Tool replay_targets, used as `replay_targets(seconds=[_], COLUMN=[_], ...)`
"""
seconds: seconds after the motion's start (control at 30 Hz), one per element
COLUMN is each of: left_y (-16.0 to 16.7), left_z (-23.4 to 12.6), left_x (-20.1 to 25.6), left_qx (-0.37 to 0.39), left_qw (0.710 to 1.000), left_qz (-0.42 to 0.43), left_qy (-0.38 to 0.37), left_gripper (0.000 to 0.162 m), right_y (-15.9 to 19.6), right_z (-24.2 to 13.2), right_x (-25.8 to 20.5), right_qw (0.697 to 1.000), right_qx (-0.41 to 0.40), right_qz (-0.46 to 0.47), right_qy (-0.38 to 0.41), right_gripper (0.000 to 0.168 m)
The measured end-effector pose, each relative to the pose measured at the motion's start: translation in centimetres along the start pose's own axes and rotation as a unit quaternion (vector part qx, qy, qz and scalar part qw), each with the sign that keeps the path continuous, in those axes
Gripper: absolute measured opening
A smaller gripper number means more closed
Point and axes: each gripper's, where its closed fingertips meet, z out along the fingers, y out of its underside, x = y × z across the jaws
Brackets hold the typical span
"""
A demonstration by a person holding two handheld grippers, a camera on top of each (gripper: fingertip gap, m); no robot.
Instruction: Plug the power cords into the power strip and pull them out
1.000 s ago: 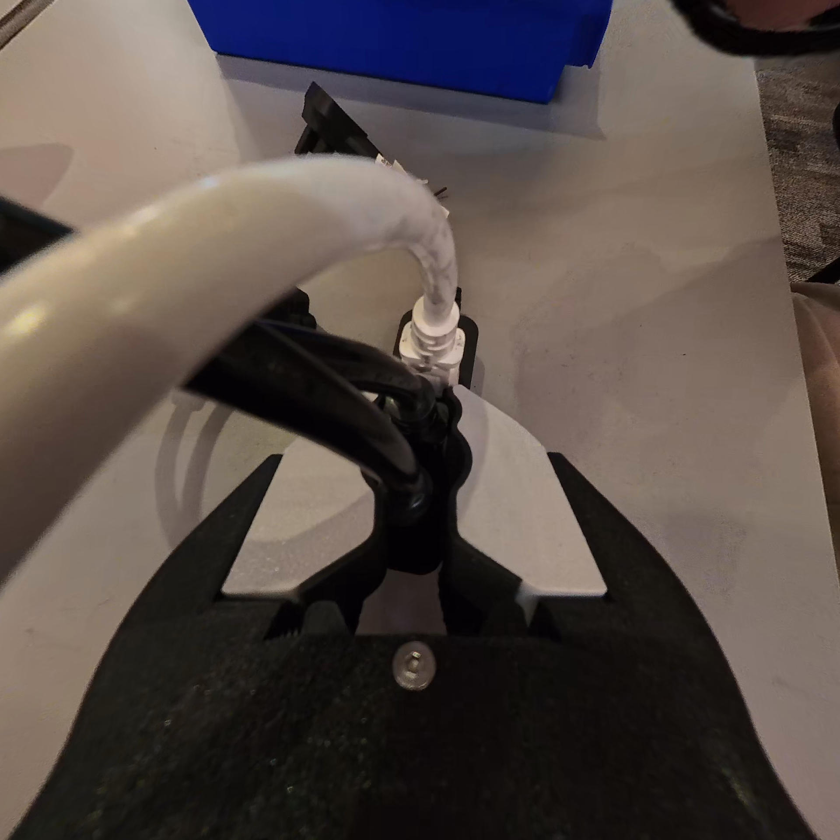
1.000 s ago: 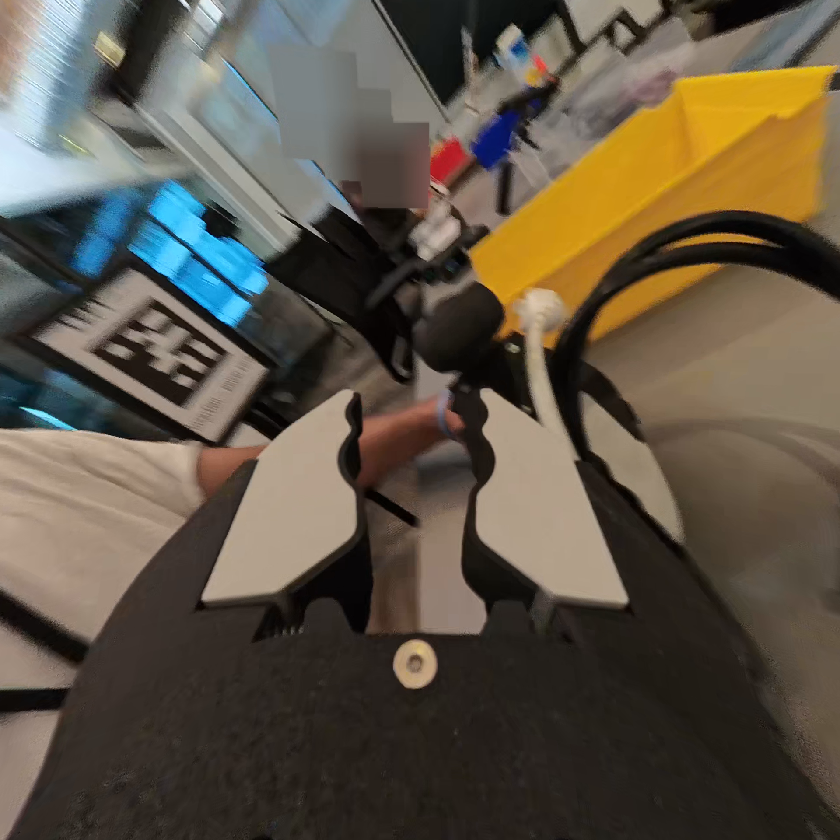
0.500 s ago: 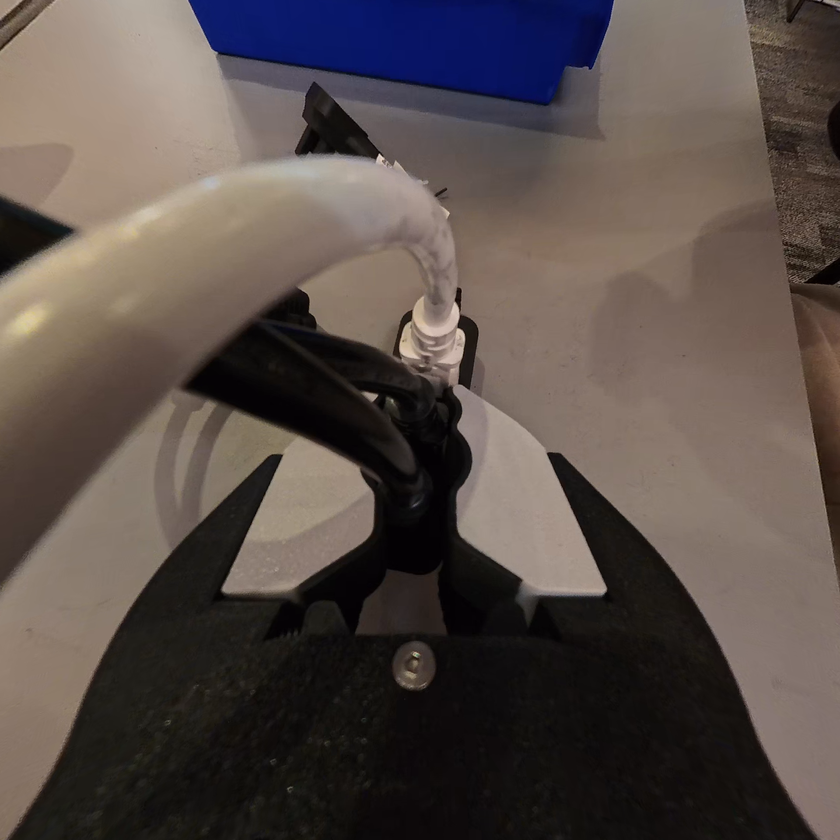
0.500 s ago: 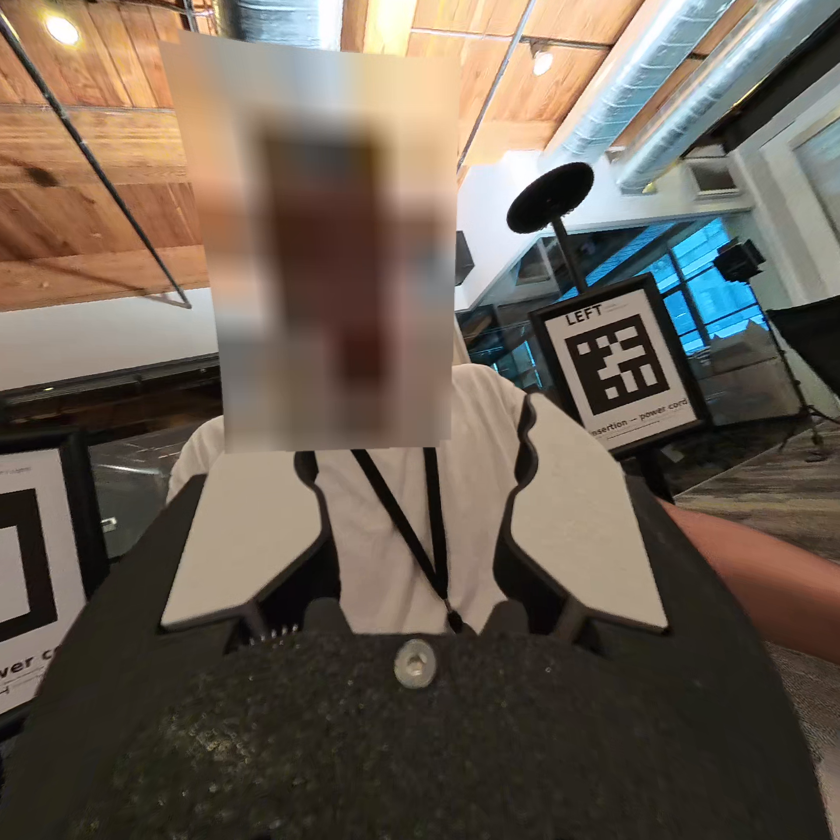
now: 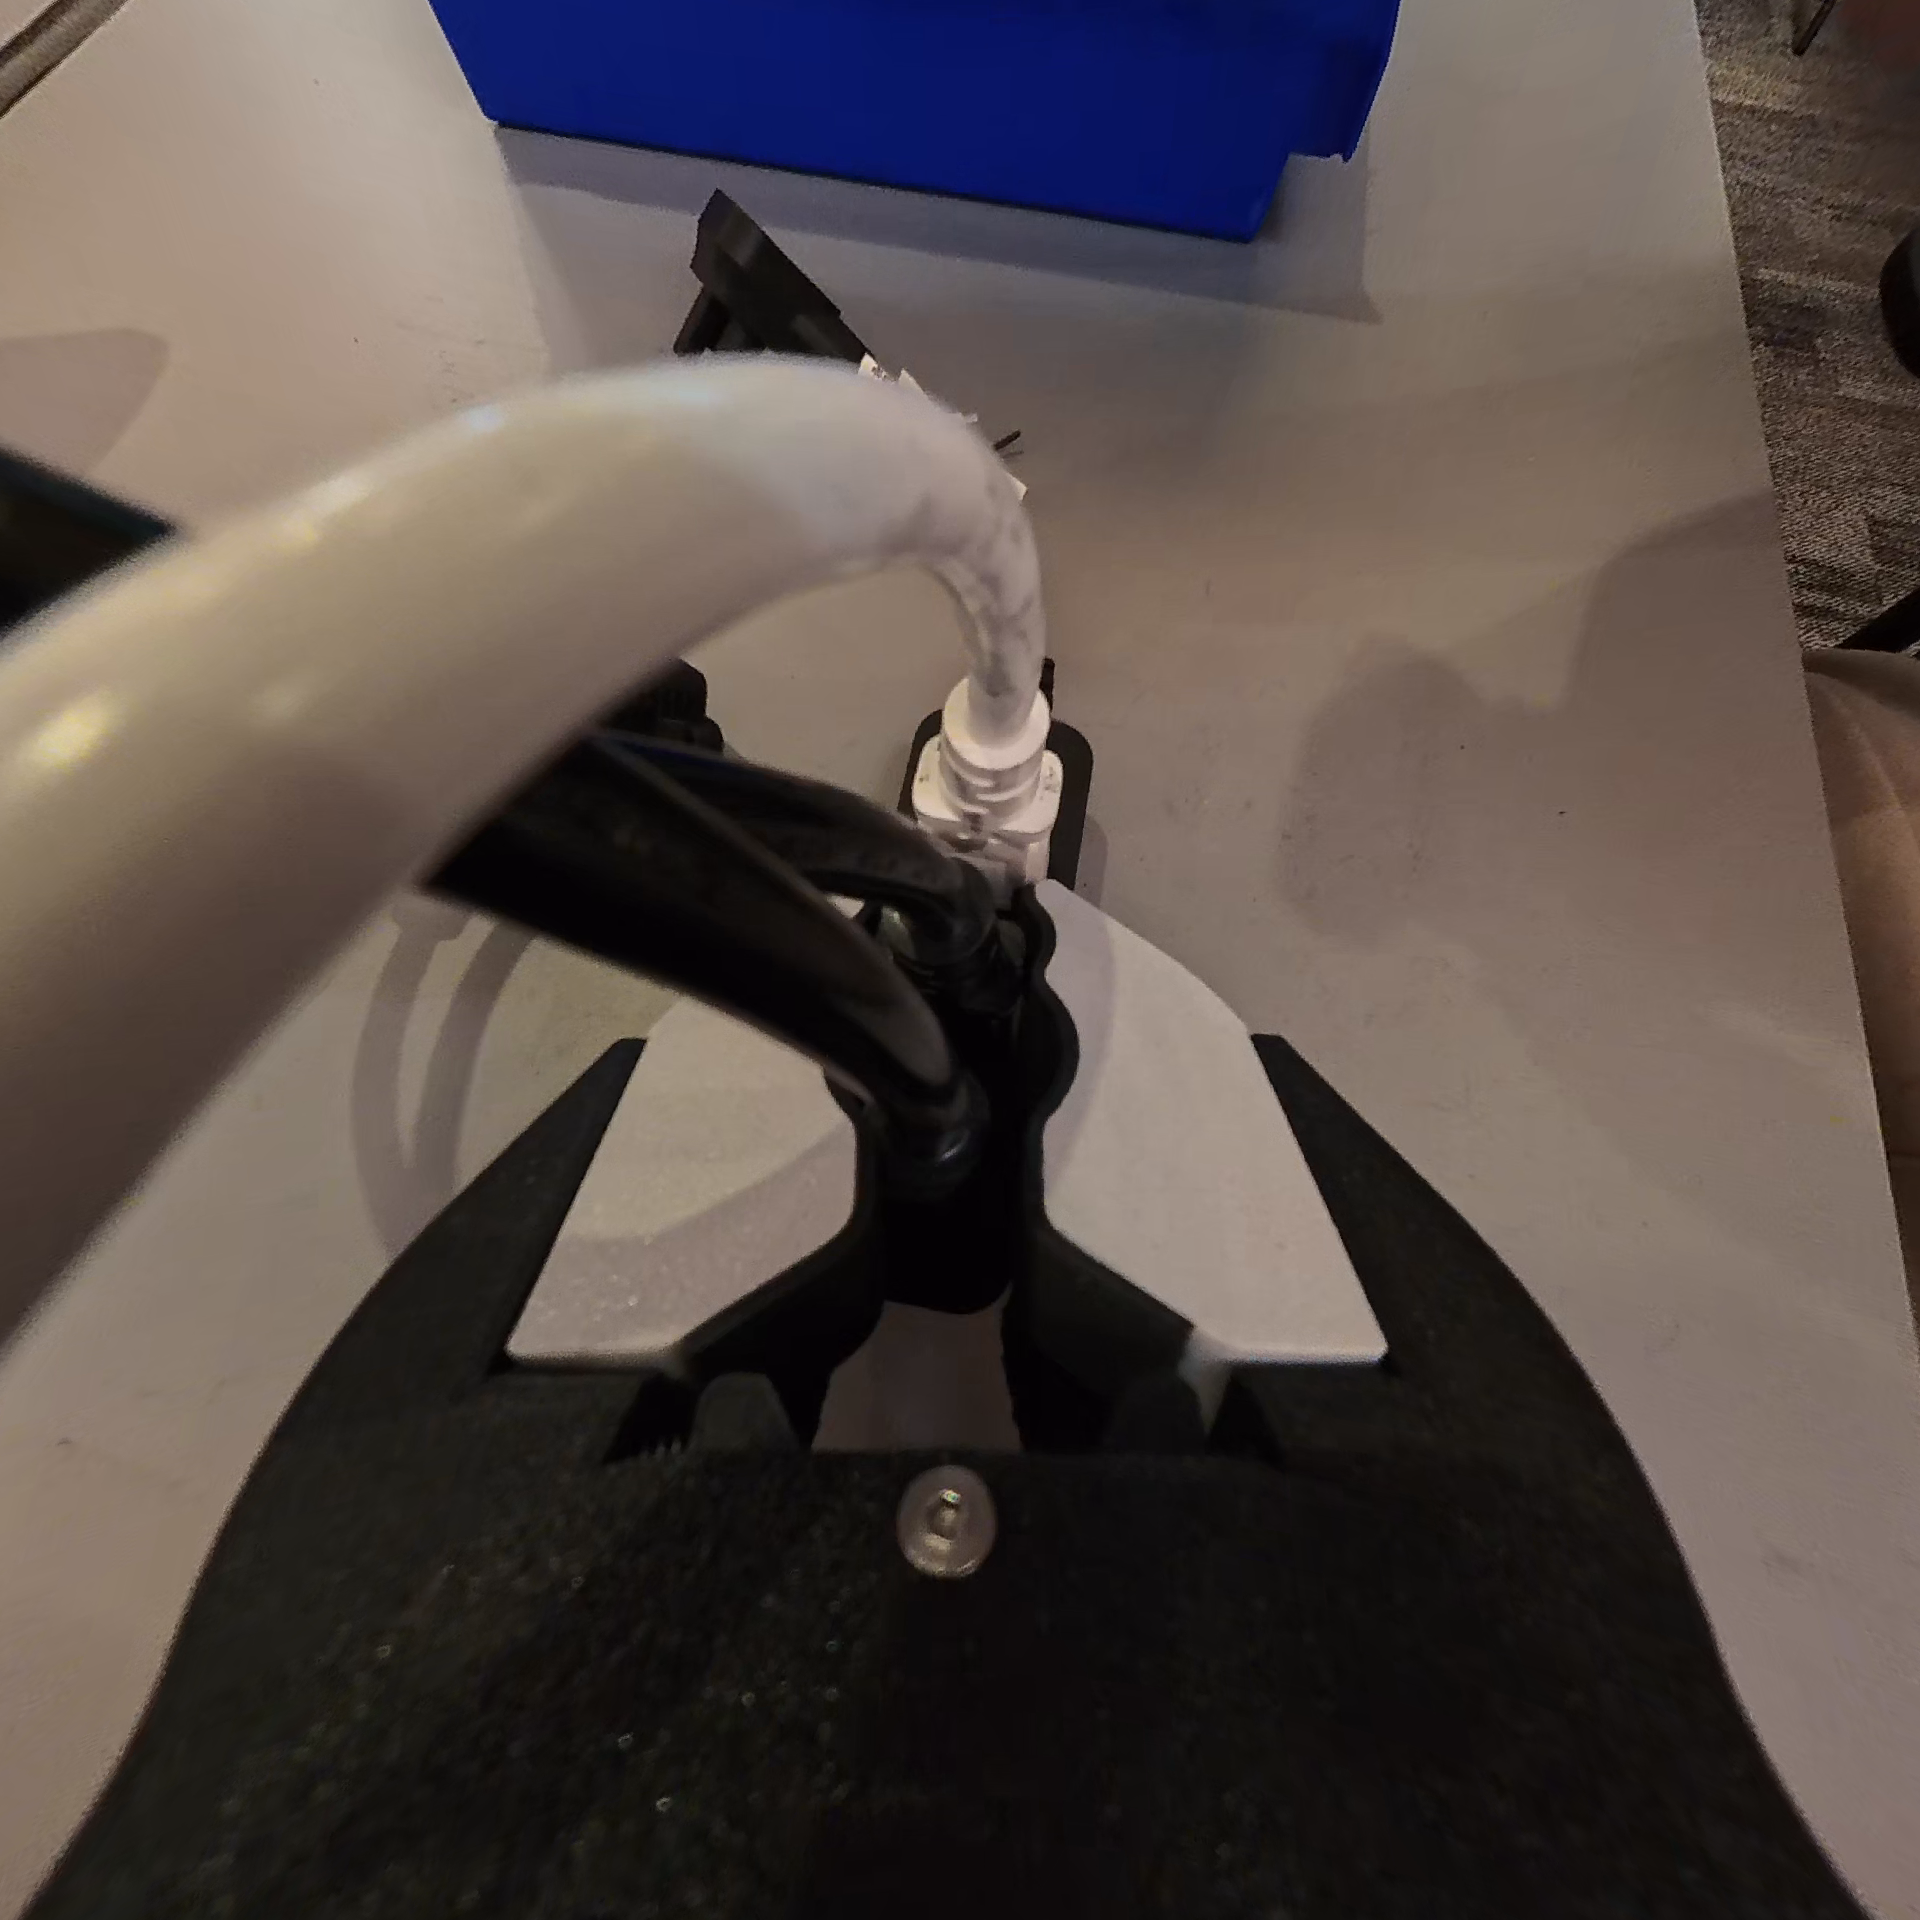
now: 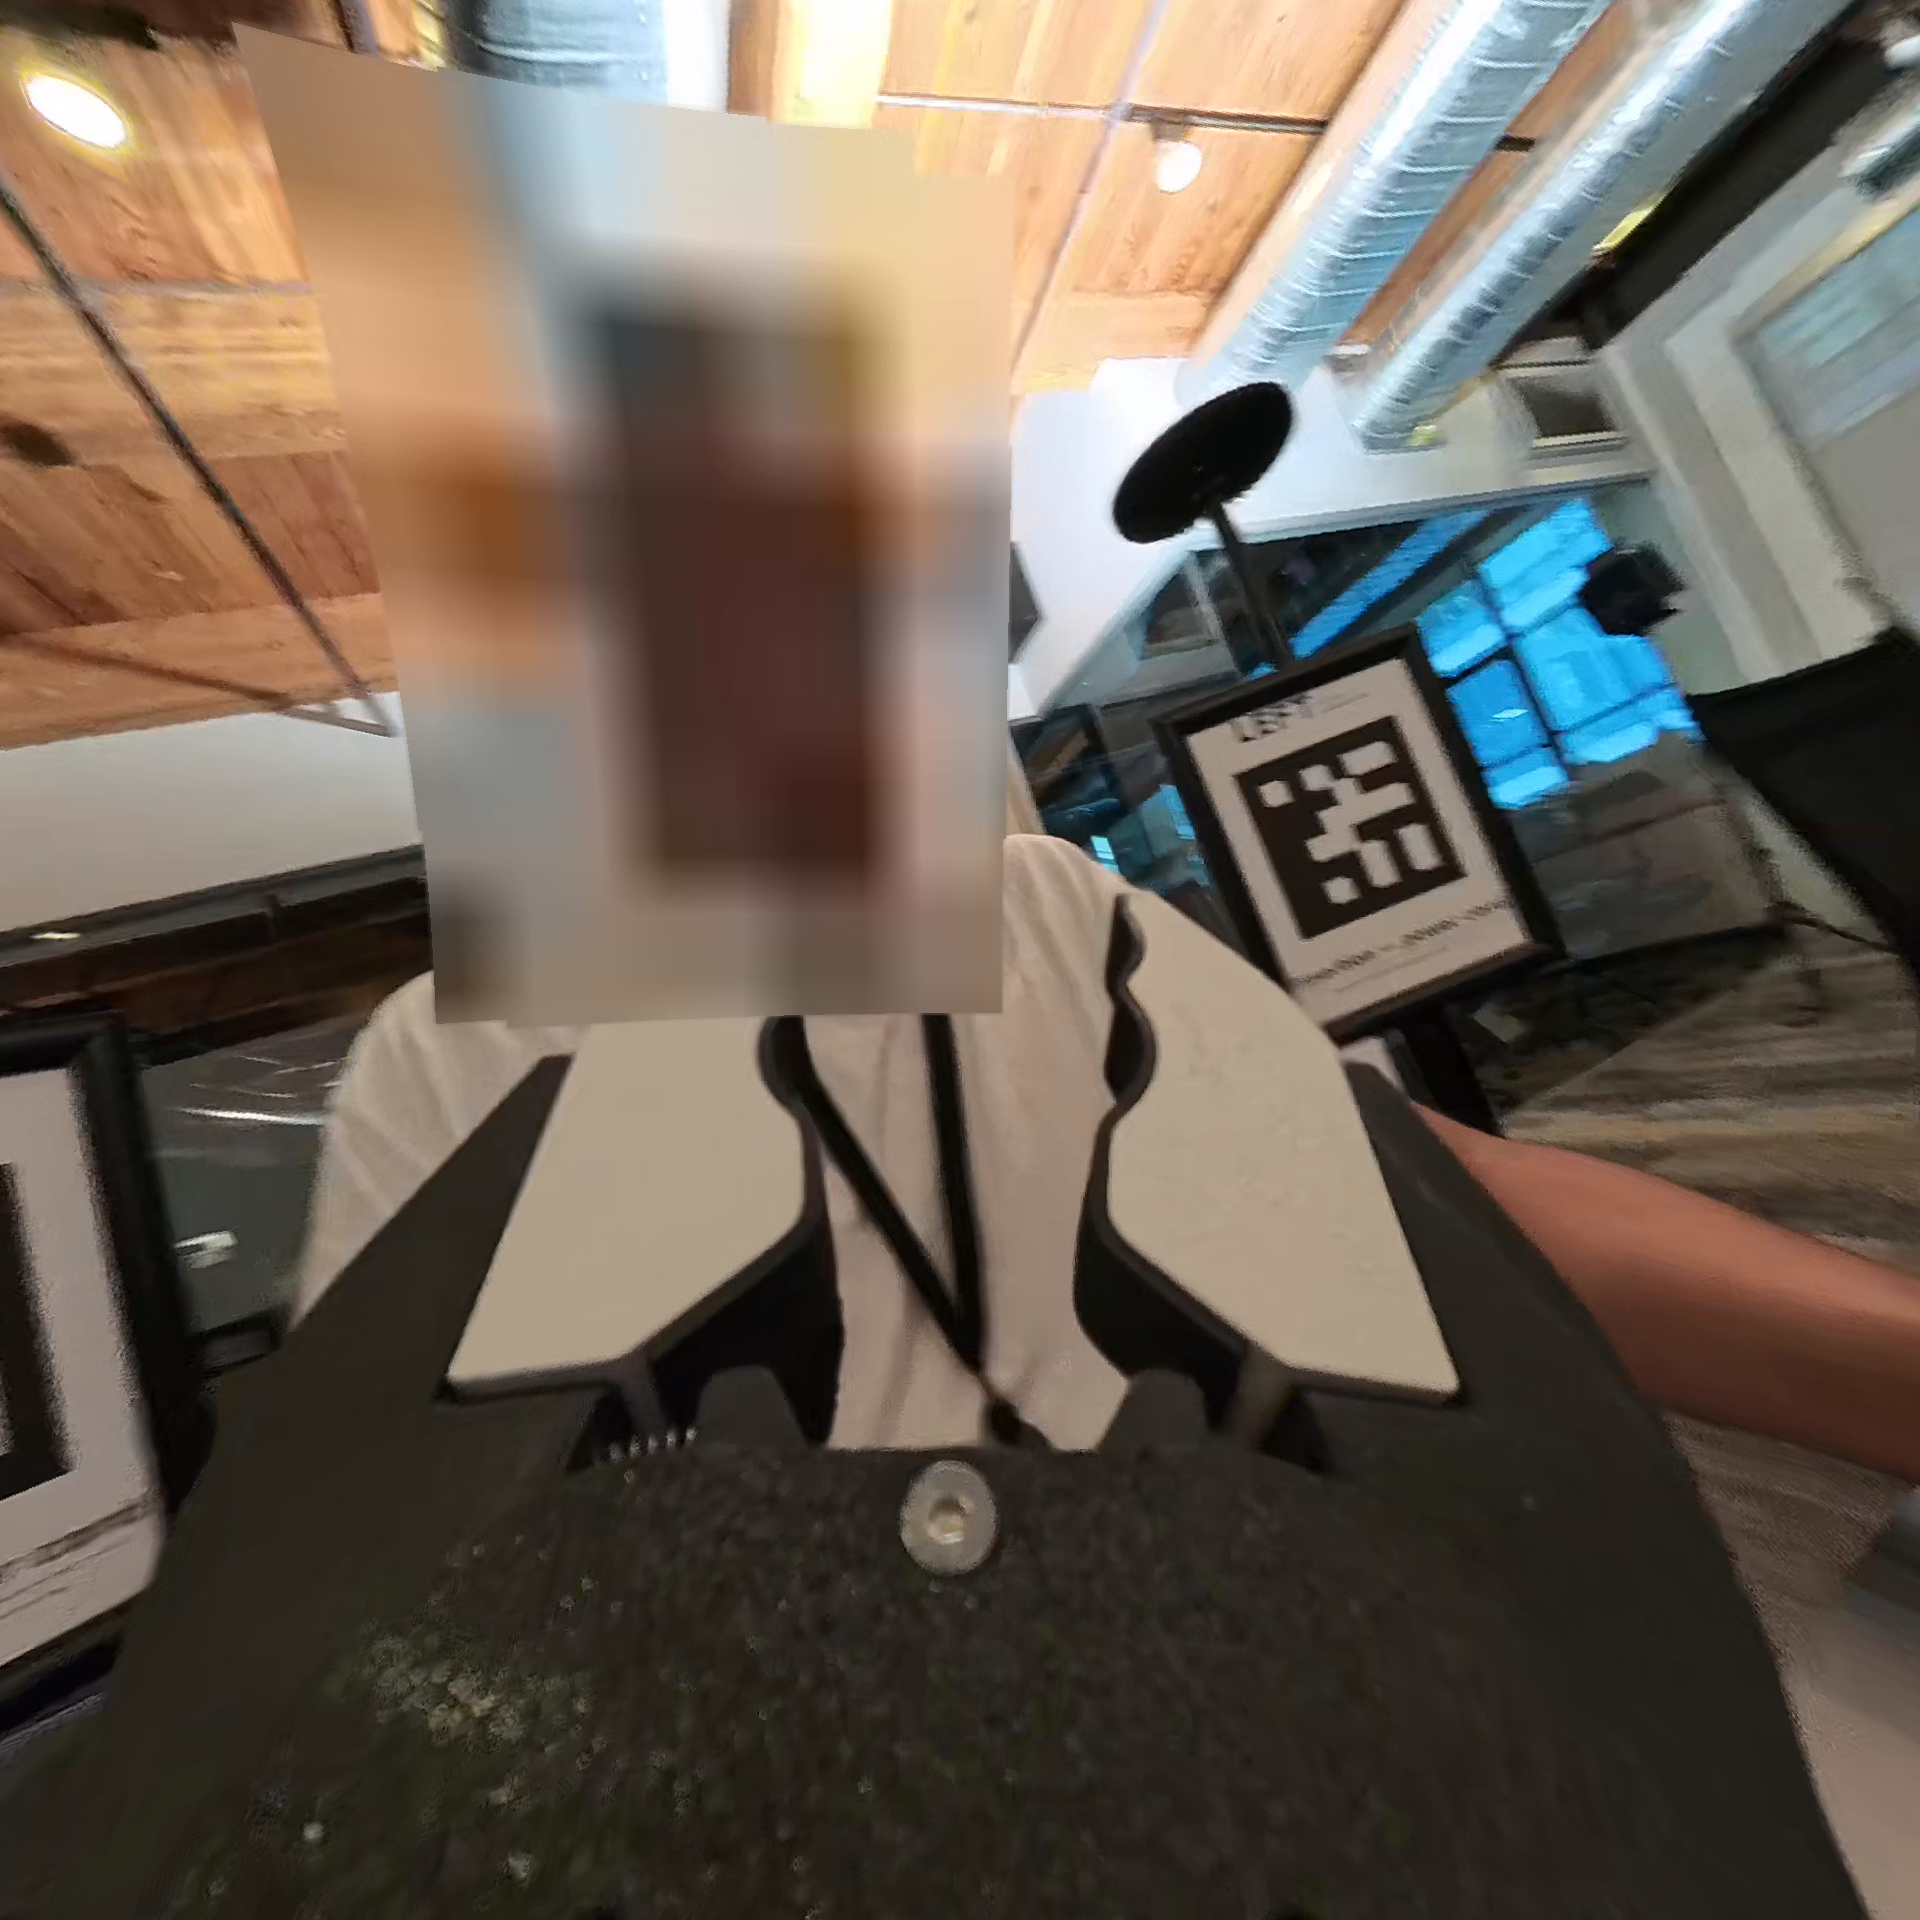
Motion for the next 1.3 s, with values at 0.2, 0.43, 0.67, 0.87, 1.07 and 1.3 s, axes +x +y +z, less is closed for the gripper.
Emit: replay_targets(seconds=[0.2, 0.43, 0.67, 0.87, 1.07, 1.3], left_y=[0.0, 0.0, 0.0, 0.0, 0.0, 0.2], left_z=[0.0, 0.0, 0.0, 0.0, 0.0, 0.0], left_x=[0.0, 0.0, 0.0, 0.0, 0.0, 0.6], left_qx=[0.0, 0.0, 0.001, 0.003, 0.004, -0.008], left_qw=[1.0, 1.0, 1.0, 1.0, 1.0, 1.0], left_qz=[0.0, -0.001, -0.001, 0.001, 0.008, 0.02], left_qy=[0.0, 0.0, -0.001, -0.003, -0.003, -0.003], left_gripper=[0.024, 0.024, 0.024, 0.024, 0.024, 0.025], right_y=[0.6, 0.8, -0.7, 2.2, 8.6, 8.8], right_z=[-2.9, -7.9, -14.5, -18.1, -22.0, -22.2], right_x=[7.2, 11.6, 13.4, 13.7, 16.4, 16.3], right_qw=[0.947, 0.839, 0.71, 0.705, 0.612, 0.628], right_qx=[-0.069, -0.14, -0.114, -0.174, -0.438, -0.47], right_qz=[-0.115, -0.136, -0.137, -0.045, -0.11, -0.073], right_qy=[0.293, 0.507, 0.681, 0.686, 0.649, 0.616], right_gripper=[0.025, 0.0, 0.0, 0.037, 0.042, 0.025])
